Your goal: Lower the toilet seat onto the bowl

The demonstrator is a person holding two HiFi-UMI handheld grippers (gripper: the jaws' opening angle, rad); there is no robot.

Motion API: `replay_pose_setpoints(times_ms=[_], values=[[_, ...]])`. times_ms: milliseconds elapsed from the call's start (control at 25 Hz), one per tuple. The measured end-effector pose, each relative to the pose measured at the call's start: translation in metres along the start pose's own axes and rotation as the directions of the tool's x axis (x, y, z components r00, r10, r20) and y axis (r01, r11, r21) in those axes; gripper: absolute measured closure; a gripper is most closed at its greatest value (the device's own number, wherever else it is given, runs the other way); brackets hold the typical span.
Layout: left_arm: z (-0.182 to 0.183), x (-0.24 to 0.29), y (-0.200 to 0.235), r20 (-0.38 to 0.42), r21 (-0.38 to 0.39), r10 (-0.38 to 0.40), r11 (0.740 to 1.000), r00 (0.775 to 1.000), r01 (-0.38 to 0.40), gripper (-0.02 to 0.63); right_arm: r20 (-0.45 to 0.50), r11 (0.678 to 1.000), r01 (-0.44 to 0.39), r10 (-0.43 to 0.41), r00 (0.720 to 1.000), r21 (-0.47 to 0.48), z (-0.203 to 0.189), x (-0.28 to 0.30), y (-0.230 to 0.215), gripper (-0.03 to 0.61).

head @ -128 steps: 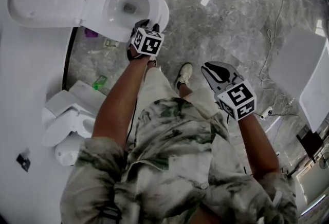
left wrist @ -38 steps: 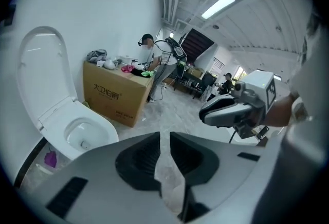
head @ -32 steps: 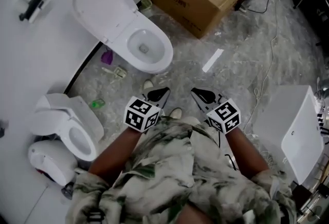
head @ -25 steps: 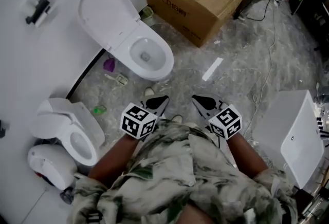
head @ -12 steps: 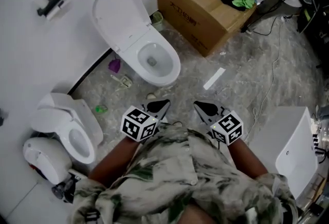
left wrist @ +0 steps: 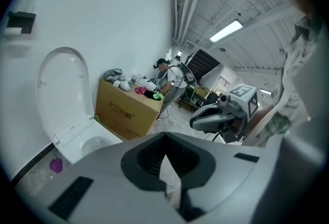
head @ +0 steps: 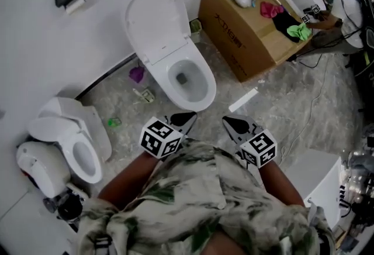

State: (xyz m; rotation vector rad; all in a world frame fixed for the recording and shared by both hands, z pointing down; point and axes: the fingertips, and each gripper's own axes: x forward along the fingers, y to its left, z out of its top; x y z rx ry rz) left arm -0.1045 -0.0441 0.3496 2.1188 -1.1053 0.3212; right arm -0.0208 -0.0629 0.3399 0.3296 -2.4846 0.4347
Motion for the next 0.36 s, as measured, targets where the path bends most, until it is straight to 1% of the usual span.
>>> replay_pose_setpoints(times_ms=[200, 360], values=[[0.031, -0.009, 0.037, 0.012, 0.019, 0.046, 0.999, 0.999, -0.046, 0.591, -0.018, 0.997, -0.067, 0.066, 0.998, -0.039, 0.041, 0.036, -0.011, 0.557], [0.055, -0.009, 0.05, 0.029, 0.003, 0.086, 0.996, 0.996, -0.086, 0.591, -0.028, 0.989, -0.136, 0.134, 0.991, -0.064, 0.062, 0.048, -0.018, 0.557]])
